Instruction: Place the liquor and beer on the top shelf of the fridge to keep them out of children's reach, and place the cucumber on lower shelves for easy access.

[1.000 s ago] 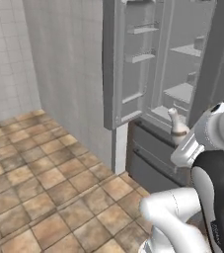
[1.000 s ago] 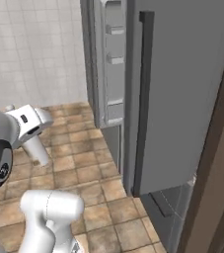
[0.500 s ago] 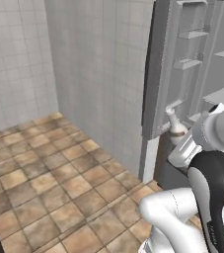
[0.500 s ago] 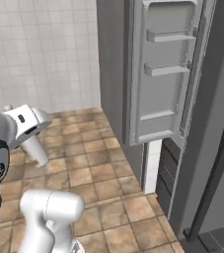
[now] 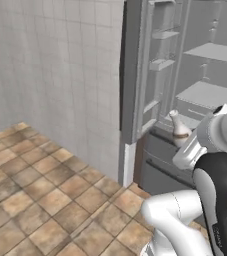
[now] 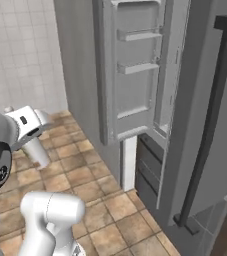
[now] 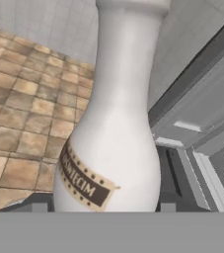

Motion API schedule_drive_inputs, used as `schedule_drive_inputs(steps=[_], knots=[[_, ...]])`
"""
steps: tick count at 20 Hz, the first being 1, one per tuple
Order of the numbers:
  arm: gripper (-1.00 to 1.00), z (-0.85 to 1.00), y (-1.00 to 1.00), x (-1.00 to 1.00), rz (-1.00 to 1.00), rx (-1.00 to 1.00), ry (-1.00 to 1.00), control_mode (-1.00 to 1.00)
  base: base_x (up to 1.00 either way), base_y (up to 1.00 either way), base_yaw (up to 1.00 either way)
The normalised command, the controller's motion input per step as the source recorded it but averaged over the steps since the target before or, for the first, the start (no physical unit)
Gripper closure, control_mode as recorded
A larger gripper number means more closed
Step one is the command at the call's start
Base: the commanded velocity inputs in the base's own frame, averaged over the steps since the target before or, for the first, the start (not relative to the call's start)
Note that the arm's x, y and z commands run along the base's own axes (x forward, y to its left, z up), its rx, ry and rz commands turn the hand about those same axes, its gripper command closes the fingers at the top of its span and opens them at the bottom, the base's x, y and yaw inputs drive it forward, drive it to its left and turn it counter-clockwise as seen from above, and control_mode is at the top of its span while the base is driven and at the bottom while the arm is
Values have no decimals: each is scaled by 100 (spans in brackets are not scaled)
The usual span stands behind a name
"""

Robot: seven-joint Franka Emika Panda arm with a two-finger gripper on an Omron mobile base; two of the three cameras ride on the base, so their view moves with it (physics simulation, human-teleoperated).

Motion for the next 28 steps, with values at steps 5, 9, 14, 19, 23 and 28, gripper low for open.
schedule_drive_inputs(steps=[5, 9, 14, 19, 23, 28], knots=[[100, 0, 0, 0, 0, 0, 0, 100, 36, 21, -49], [100, 0, 0, 0, 0, 0, 0, 100, 43, 35, -47], [100, 0, 0, 0, 0, 0, 0, 100, 44, 45, -44], [100, 0, 0, 0, 0, 0, 0, 100, 39, 23, -48], [100, 0, 0, 0, 0, 0, 0, 100, 36, 20, -49], [100, 0, 0, 0, 0, 0, 0, 100, 42, 27, -47]])
